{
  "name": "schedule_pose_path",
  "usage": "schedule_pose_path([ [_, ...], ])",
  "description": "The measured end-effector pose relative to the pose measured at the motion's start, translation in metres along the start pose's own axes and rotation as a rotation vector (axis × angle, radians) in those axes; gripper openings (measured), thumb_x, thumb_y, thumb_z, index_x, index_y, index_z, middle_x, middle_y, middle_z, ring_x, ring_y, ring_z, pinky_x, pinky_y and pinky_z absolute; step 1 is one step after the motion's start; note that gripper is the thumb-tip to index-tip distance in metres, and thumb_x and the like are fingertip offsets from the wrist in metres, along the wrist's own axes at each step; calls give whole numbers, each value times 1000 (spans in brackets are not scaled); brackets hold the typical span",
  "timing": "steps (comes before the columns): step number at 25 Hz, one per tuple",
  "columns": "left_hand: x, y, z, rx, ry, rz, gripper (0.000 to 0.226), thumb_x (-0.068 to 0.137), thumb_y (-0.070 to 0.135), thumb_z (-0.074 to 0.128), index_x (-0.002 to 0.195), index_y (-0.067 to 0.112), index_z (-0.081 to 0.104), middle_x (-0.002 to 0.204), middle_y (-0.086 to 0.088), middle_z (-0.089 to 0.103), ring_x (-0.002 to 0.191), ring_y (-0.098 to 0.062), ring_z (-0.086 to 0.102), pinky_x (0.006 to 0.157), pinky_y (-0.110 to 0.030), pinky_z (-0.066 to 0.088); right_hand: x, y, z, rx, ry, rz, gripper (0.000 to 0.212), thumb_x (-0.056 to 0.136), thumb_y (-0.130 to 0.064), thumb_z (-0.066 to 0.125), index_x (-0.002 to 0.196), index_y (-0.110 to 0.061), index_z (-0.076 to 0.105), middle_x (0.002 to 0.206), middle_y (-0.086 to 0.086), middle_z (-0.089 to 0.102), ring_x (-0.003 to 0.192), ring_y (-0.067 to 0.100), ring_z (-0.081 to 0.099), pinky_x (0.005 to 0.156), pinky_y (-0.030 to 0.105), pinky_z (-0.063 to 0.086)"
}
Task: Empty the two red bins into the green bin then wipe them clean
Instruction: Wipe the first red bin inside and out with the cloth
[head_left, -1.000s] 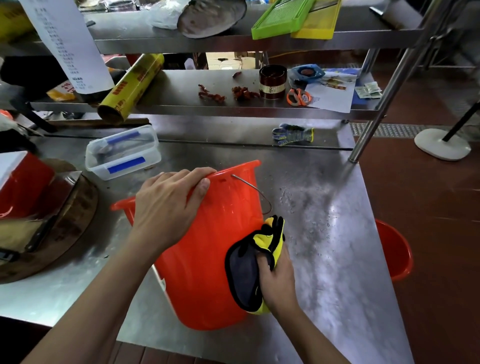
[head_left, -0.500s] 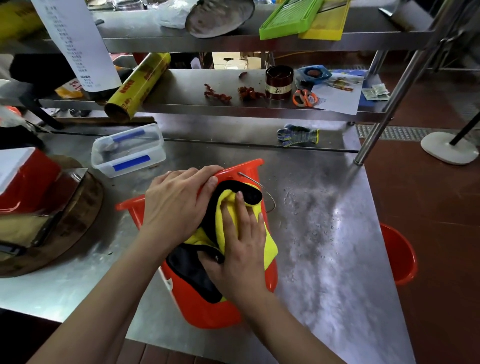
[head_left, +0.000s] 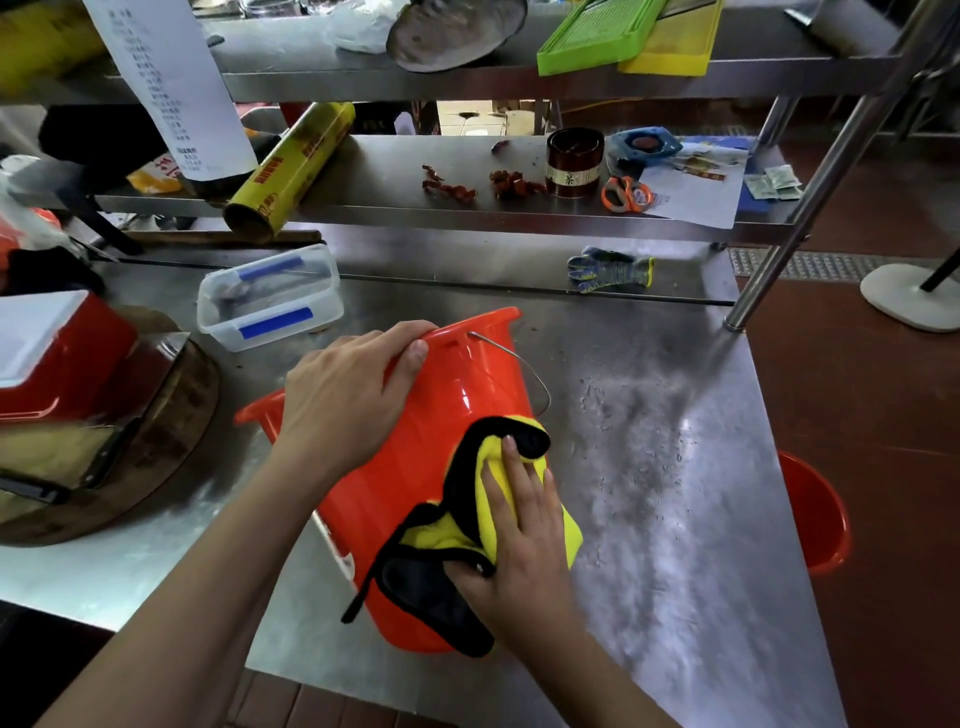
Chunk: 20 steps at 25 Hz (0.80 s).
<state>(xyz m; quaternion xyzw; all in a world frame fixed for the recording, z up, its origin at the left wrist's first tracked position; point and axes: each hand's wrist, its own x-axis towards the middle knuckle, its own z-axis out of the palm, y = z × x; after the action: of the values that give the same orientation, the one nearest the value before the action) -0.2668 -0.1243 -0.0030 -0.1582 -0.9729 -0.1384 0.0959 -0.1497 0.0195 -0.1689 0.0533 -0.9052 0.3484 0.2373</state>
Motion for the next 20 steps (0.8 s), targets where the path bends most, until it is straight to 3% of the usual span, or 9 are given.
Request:
schedule_pose_path([
  [8,-2,12,4,13,18,66,46,104,54,22,137,42,53,113,5,72,106,-27,66,79,-39,41,-67,40,3,38,0,137,84,69,-28,72,146,-3,47,166,9,21,153,27,24,104,65,42],
  [10,-3,15,5,21,3,64,50,102,56,19,138,42,51,113,4,72,105,-27,66,80,-41,43,-62,36,0,79,-7,171,88,69,-29,70,150,-9,43,167,5,21,152,26,27,104,62,44],
  [14,-8,19,2,26,1,57,51,101,57,18,139,44,50,114,6,71,104,-26,66,76,-38,39,-31,13,-11,154,-2,271,102,72,-31,66,159,-41,14,168,-13,12,151,20,27,108,57,42],
  [18,-12,22,3,71,15,50,51,101,57,18,138,44,51,114,8,71,103,-26,67,71,-35,35,14,-8,-14,104,24,231,90,78,-41,65,158,-24,28,168,-10,10,153,15,19,112,57,36],
  [20,-14,20,3,65,22,38,47,104,55,19,138,44,50,114,7,71,102,-26,67,71,-36,38,32,-16,-14,89,33,196,90,80,-43,65,159,-25,26,168,-8,11,153,14,17,113,57,34],
])
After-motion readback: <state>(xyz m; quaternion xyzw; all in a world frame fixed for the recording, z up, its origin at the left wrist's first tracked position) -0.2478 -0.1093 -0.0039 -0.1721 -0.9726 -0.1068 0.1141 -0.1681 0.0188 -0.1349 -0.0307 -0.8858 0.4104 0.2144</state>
